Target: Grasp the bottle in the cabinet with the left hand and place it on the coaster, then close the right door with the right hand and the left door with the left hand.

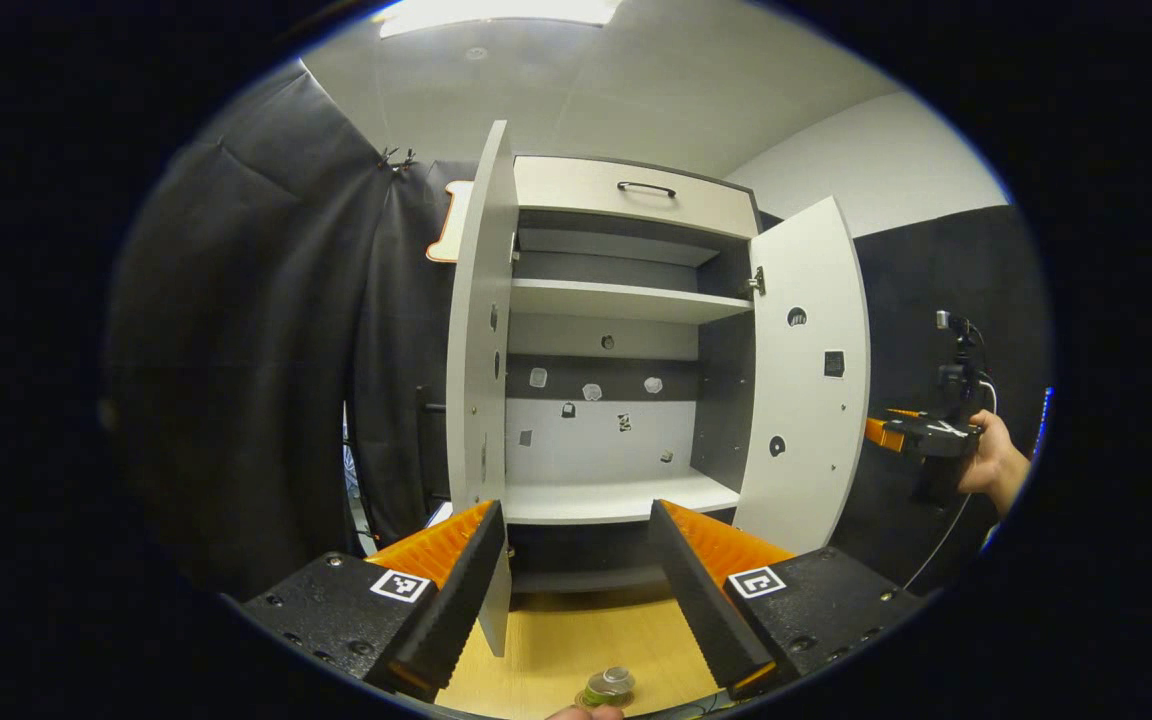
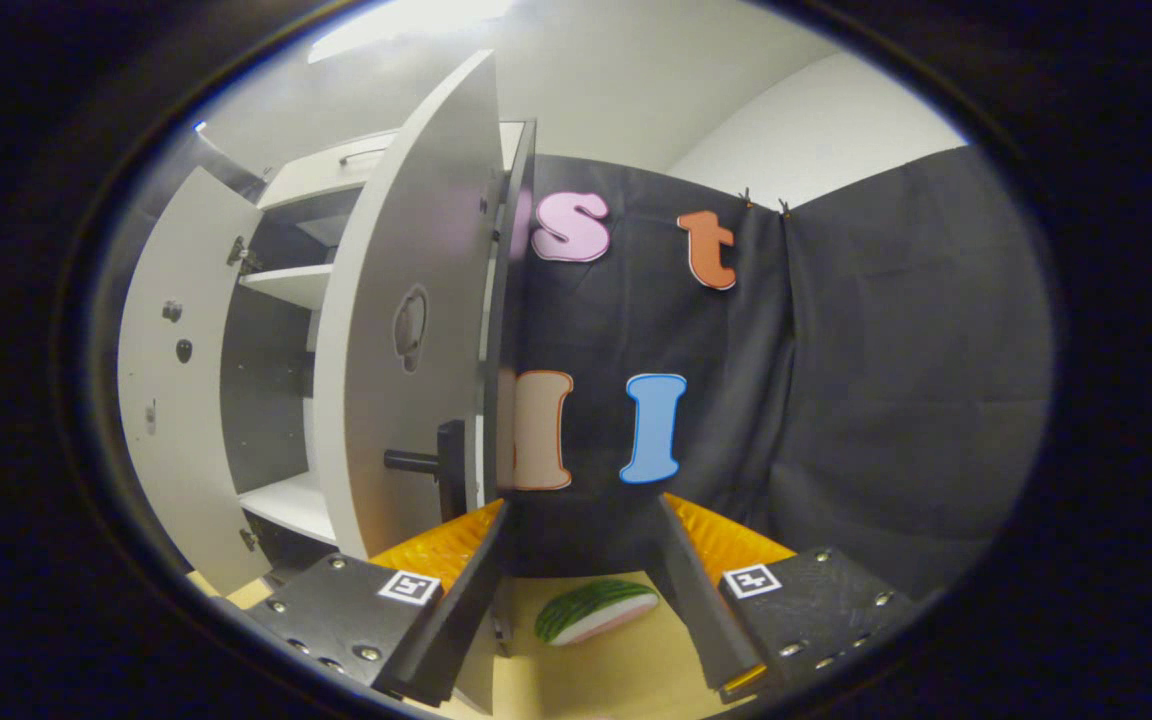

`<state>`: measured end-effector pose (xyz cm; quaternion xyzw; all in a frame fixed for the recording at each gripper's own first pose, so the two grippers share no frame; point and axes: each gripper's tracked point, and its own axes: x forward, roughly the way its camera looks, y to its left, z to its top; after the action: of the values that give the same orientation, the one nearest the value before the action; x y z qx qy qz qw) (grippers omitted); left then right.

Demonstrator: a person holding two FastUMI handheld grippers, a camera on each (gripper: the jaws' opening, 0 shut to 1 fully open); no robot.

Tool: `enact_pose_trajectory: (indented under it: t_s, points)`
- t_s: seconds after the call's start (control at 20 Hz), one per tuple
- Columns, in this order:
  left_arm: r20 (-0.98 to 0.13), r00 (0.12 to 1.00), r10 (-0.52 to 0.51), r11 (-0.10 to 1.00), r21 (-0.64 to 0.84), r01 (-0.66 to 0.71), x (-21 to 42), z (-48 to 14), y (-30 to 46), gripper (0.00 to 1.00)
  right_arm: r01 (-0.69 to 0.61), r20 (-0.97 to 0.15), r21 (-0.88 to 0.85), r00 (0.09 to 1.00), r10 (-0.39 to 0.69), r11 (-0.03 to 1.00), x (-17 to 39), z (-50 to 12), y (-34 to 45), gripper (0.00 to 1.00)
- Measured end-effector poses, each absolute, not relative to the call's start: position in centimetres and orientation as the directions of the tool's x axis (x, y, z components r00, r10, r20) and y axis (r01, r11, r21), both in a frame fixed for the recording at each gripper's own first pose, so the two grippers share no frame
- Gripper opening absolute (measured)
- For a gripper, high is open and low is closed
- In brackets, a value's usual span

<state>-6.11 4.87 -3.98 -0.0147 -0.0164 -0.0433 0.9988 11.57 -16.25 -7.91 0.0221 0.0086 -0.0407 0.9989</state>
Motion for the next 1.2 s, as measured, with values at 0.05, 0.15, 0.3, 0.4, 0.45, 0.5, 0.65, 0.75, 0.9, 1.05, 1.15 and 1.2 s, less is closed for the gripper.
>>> enact_pose_trajectory:
  t_s: [0.05,0.15,0.3,0.4,0.45,0.5,0.65,0.75,0.9,1.05,1.15,1.2]
  points:
    - [0.031,0.996,-0.087,0.996,-0.027,0.088,-6.1,-4.0,5.0,0.93,0.077,-0.017,0.046,0.997,-0.076,0.996,11.5,-8.0,-16.0,0.88]
    - [0.024,0.996,-0.082,0.996,-0.029,0.083,-6.0,-4.1,5.1,0.93,0.049,-0.013,0.048,0.999,-0.048,0.998,11.4,-7.8,-15.0,0.88]
    - [0.029,0.998,-0.064,0.997,-0.034,0.065,-5.8,-4.2,5.6,0.93,-0.011,-0.005,0.065,1.000,0.012,0.998,11.4,-7.7,-12.8,0.88]
    - [0.033,0.998,-0.051,0.998,-0.026,0.052,-5.8,-4.3,6.0,0.93,-0.031,0.007,0.060,1.000,0.030,0.998,11.4,-7.6,-12.0,0.88]
    - [0.035,0.999,-0.036,0.999,-0.017,0.037,-5.8,-4.3,6.6,0.93,-0.027,0.009,0.063,1.000,0.026,0.998,11.6,-7.5,-11.8,0.88]
    - [0.028,0.999,-0.028,1.000,-0.012,0.028,-5.7,-4.6,6.8,0.93,-0.025,0.000,0.069,1.000,0.025,0.997,11.7,-7.6,-11.4,0.88]
    - [0.017,1.000,-0.021,0.999,-0.027,0.022,-5.3,-4.9,7.0,0.92,-0.045,-0.007,0.065,0.999,0.046,0.997,11.7,-7.4,-9.8,0.88]
    - [0.017,1.000,-0.013,0.999,-0.043,0.014,-5.4,-4.9,7.3,0.92,-0.049,-0.002,0.074,0.999,0.050,0.996,11.9,-7.4,-9.2,0.88]
    - [0.046,0.999,-0.008,0.998,-0.059,0.011,-5.4,-4.1,8.0,0.92,-0.060,0.001,0.076,0.998,0.060,0.995,12.1,-7.3,-8.2,0.88]
    - [0.038,0.999,0.000,0.999,-0.038,0.002,-5.4,-4.3,9.0,0.92,-0.083,0.003,0.084,0.997,0.083,0.993,12.4,-7.3,-6.6,0.88]
    - [0.031,0.999,0.029,0.999,-0.018,-0.029,-5.4,-4.5,10.3,0.92,-0.078,0.001,0.080,0.997,0.078,0.994,12.9,-7.4,-6.0,0.88]
    - [0.031,0.999,0.040,0.999,-0.007,-0.040,-5.4,-4.6,10.9,0.92,-0.073,0.004,0.080,0.997,0.073,0.994,13.1,-7.4,-5.8,0.84]
